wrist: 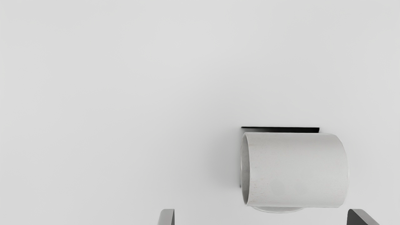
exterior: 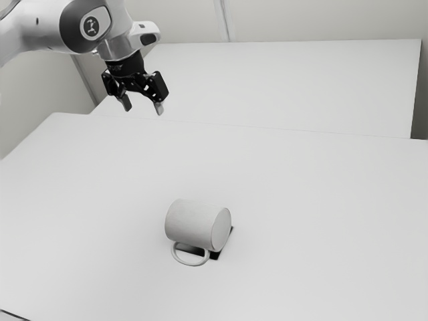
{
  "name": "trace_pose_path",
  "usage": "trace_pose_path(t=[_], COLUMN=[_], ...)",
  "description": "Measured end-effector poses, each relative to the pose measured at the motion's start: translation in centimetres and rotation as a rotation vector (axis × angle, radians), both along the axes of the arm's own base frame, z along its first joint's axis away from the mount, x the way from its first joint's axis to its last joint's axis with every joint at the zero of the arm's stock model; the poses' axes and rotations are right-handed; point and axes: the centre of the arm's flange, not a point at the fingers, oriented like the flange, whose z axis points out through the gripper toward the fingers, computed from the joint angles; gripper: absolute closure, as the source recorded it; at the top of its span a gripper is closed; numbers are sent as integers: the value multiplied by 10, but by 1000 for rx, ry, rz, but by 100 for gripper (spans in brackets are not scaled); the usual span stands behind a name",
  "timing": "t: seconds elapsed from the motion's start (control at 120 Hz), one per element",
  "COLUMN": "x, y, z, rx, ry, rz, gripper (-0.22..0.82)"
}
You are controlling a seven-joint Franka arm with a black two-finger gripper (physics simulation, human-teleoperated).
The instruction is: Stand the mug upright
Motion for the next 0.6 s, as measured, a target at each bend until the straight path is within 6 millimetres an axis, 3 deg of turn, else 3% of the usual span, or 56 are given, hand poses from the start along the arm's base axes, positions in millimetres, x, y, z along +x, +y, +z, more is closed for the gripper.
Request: trace_pose_path(t=[0.25, 0.6], x=[-10, -36], y=[3, 14], z=[0, -56], rx=[-13, -94], ry=[21, 141], rz=[10, 56], gripper=[0, 0])
